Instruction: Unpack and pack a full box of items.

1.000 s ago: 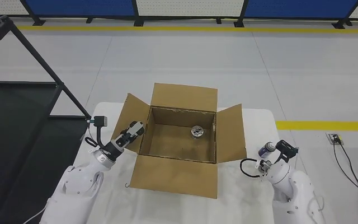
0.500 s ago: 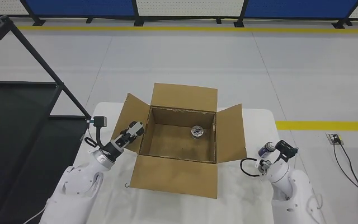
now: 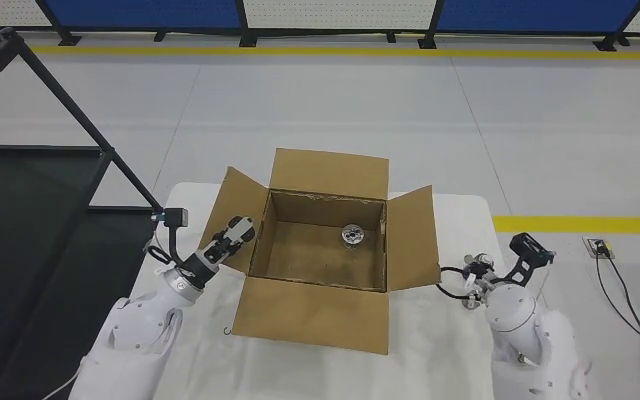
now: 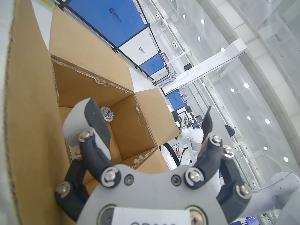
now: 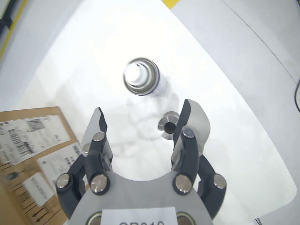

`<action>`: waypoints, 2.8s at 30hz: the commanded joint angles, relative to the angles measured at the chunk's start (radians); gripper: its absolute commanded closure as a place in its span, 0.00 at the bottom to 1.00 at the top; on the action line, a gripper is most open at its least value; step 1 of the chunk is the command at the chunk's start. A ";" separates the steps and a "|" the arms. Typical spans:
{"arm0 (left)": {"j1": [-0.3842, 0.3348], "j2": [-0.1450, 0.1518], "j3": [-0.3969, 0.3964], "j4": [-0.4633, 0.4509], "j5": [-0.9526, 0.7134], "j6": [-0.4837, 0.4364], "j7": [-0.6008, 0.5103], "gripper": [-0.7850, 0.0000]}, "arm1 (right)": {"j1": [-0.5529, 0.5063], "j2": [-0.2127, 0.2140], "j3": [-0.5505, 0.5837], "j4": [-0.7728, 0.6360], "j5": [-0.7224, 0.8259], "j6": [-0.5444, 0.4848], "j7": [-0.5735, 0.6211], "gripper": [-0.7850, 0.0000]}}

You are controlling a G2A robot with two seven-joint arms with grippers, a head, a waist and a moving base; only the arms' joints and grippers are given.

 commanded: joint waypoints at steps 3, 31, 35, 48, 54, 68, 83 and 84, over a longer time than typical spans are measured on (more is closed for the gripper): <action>0.007 0.002 -0.011 -0.005 -0.004 -0.003 0.005 0.00 | -0.065 -0.008 -0.056 -0.171 0.035 -0.009 -0.119 0.00; 0.080 0.010 -0.067 -0.031 -0.027 -0.037 0.028 0.00 | 0.418 -0.073 -0.667 0.267 -0.140 -0.219 0.088 0.00; 0.089 0.011 -0.073 -0.031 -0.033 -0.042 0.027 0.00 | 0.526 -0.097 -0.687 0.457 -0.085 -0.215 0.110 0.00; 0.101 0.013 -0.083 -0.030 -0.043 -0.049 0.023 0.00 | 0.668 -0.145 -0.704 0.815 -0.004 -0.202 0.094 0.00; 0.098 0.013 -0.081 -0.029 -0.043 -0.050 0.015 0.00 | 0.707 -0.164 -0.697 0.928 0.043 -0.196 0.053 0.00; 0.107 0.015 -0.089 -0.036 -0.040 -0.049 0.024 0.00 | 0.799 -0.214 -0.712 1.152 0.117 -0.179 -0.052 0.00; 0.105 0.016 -0.092 -0.031 -0.037 -0.046 0.032 0.00 | 0.839 -0.249 -0.707 1.304 0.160 -0.188 -0.185 0.13; 0.104 0.016 -0.092 -0.031 -0.037 -0.046 0.033 0.00 | 0.842 -0.252 -0.708 1.312 0.160 -0.189 -0.189 0.20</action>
